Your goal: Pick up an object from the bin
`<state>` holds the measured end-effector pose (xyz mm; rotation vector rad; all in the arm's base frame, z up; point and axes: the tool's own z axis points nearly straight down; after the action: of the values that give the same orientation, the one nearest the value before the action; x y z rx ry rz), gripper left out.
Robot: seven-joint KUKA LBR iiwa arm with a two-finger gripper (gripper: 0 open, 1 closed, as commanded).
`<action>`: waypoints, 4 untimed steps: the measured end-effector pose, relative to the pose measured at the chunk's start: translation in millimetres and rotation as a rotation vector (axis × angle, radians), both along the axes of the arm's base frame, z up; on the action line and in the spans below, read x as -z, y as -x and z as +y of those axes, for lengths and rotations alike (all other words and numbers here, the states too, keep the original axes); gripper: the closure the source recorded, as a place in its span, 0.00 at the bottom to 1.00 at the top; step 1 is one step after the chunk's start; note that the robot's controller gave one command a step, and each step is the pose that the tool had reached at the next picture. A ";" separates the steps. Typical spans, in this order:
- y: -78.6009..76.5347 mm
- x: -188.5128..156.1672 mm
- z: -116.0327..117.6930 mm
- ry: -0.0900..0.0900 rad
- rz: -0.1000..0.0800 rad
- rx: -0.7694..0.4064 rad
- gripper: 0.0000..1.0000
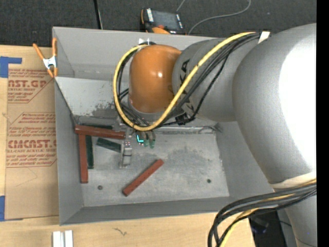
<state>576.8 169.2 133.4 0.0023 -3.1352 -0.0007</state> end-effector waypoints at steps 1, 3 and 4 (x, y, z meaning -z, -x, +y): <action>-11.1 66.4 -26.6 0.000 -0.009 -0.046 0.00; -5.5 59.2 -16.9 -0.003 -0.014 0.177 1.00; 9.3 -78.6 -19.8 -0.003 -0.015 0.168 1.00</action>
Offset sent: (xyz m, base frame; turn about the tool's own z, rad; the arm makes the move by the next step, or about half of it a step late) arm 0.0106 -0.0258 -0.0634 -0.0470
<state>567.5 149.4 212.1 -0.2614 -3.1392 -0.0067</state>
